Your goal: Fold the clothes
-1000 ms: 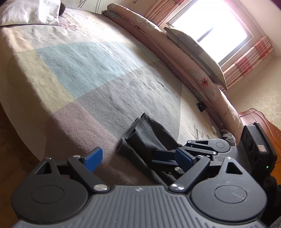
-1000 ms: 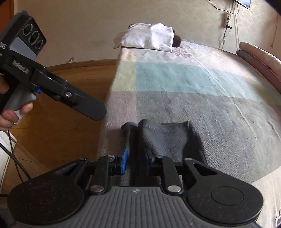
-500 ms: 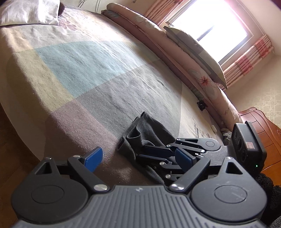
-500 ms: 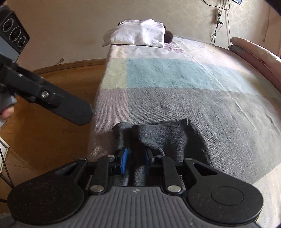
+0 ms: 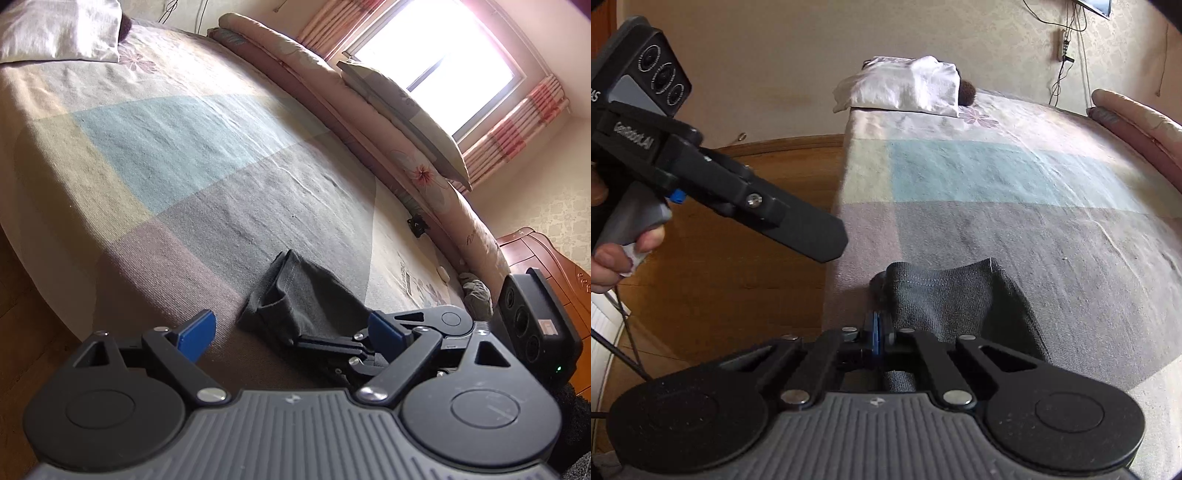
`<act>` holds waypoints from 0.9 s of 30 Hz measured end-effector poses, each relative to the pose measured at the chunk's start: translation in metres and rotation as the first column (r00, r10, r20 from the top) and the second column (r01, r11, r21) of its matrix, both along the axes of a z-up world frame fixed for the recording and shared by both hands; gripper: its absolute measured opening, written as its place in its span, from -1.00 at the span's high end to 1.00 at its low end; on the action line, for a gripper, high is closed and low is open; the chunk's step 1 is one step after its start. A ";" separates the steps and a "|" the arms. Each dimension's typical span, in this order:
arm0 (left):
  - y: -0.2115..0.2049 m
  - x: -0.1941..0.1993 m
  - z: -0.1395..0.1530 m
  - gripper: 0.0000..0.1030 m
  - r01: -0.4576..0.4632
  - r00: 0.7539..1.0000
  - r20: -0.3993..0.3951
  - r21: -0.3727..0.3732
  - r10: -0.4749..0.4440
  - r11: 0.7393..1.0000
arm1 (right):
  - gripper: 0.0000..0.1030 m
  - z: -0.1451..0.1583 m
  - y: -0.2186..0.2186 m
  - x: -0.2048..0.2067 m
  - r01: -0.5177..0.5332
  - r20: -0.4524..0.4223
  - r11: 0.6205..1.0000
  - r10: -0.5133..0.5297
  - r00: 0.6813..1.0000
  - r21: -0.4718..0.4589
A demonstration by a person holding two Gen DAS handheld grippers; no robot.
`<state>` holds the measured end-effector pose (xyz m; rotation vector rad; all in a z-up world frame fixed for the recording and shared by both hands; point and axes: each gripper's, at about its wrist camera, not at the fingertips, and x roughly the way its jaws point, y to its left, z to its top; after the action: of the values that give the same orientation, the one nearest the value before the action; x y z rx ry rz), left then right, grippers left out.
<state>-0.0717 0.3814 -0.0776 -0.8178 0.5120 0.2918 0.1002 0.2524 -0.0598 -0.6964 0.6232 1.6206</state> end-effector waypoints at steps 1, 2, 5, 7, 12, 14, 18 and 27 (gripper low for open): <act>0.000 0.001 0.000 -0.74 -0.003 1.000 -0.002 -0.003 0.003 1.000 | 0.96 -0.001 0.000 0.001 0.004 -0.008 1.000 -0.004 1.000 -0.013; 0.001 0.002 -0.001 -0.74 -0.003 1.000 -0.004 -0.006 0.003 1.000 | 0.93 -0.003 0.001 0.001 0.007 -0.016 1.000 -0.007 1.000 -0.027; -0.003 0.007 0.002 -0.74 0.024 1.000 0.001 -0.002 -0.024 1.000 | 0.81 0.001 -0.006 0.006 0.038 -0.054 0.999 -0.040 0.998 -0.026; -0.005 0.012 0.005 -0.74 0.047 0.999 0.007 0.009 -0.047 0.999 | 0.65 0.012 -0.019 0.011 0.070 -0.084 0.998 -0.070 0.994 0.001; -0.012 0.043 0.005 -0.76 0.159 0.986 0.047 -0.005 -0.159 0.987 | 0.37 0.027 -0.066 0.033 0.213 -0.034 0.977 -0.213 0.976 -0.001; -0.019 0.062 -0.002 -0.76 0.237 0.971 0.040 -0.017 -0.236 0.971 | 0.34 0.026 -0.090 0.045 0.284 -0.028 0.959 -0.285 0.958 -0.015; -0.027 0.091 -0.018 -0.76 0.297 0.955 -0.036 0.023 -0.296 0.955 | 0.19 0.020 -0.135 0.065 0.426 -0.019 0.903 -0.428 0.904 -0.056; -0.012 0.096 -0.002 -0.64 0.207 0.974 -0.118 0.101 -0.195 0.973 | 0.18 0.004 -0.198 0.064 0.532 -0.111 0.841 -0.540 0.834 -0.093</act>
<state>0.0241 0.3696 -0.0796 -0.6372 0.6690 0.1764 0.1642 0.0545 -0.0559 -0.4008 0.8795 1.1273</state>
